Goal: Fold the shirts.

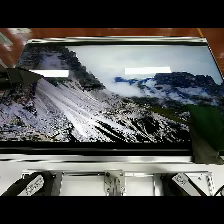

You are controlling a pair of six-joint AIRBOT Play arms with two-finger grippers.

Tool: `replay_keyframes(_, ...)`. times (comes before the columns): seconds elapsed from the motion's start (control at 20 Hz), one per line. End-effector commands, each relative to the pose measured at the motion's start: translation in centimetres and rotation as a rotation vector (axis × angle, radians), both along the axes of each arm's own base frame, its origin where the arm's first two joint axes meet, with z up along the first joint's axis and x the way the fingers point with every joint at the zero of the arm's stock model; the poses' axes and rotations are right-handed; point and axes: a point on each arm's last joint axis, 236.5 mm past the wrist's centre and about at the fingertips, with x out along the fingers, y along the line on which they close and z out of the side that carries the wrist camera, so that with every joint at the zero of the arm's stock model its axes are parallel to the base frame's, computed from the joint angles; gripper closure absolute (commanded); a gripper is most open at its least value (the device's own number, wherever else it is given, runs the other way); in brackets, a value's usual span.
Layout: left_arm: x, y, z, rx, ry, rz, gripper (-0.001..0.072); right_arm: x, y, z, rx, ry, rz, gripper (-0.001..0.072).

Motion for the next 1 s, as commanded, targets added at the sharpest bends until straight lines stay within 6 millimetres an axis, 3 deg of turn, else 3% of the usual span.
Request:
replay_keyframes(0.0,-0.3,-0.2,-0.2,0.002,0.008,-0.016,0.0666,-3.6,0.6,-5.1,-0.035,0.123,-0.037,0.0648)
replay_keyframes(0.2,-0.7,-0.4,-0.3,0.003,0.018,-0.03,0.0666,-4.8,1.4,-8.8,-0.038,0.157,-0.1,0.0648)
replay_keyframes(0.35,-0.7,-0.4,-0.3,0.001,0.02,-0.029,0.0666,-6.3,0.4,-9.7,-0.09,0.216,-0.134,0.0629)
replay_keyframes(0.4,-0.7,-0.4,-0.3,0.001,0.02,-0.028,0.0666,-6.6,-0.4,-9.7,-0.123,0.23,-0.152,0.0436)
replay_keyframes(0.45,-0.6,-0.3,-0.3,0.001,0.019,-0.027,0.0666,-6.8,-0.7,-9.6,-0.136,0.236,-0.148,0.0122)
replay_keyframes(0.5,-0.5,-0.3,-0.2,0.0,0.016,-0.022,0.0666,-6.8,-0.8,-9.4,-0.14,0.236,-0.132,0.0037)
replay_keyframes(0.6,-0.1,-0.1,0.0,-0.001,0.004,-0.004,0.0666,-5.8,-2.4,-7.9,-0.191,0.201,-0.138,0.0038)
replay_keyframes(0.7,-0.2,-0.4,-0.6,0.03,0.011,-0.014,0.0668,-2.5,-5.2,-4.1,-0.278,0.066,-0.162,0.0038)
replay_keyframes(0.8,0.4,0.1,-3.2,0.162,0.057,0.029,0.0669,4.0,-7.6,2.4,-0.395,-0.195,-0.134,0.0038)
replay_keyframes(0.85,1.0,0.9,-4.9,0.265,0.082,0.078,0.0669,8.0,-7.9,6.2,-0.457,-0.339,-0.101,0.0038)
replay_keyframes(0.9,1.8,1.8,-6.7,0.39,0.104,0.129,0.067,11.8,-6.9,9.4,-0.496,-0.462,-0.044,0.0038)
replay_keyframes(0.95,2.3,2.5,-8.3,0.514,0.131,0.158,0.067,15.1,-4.6,11.4,-0.504,-0.551,0.041,0.0038)
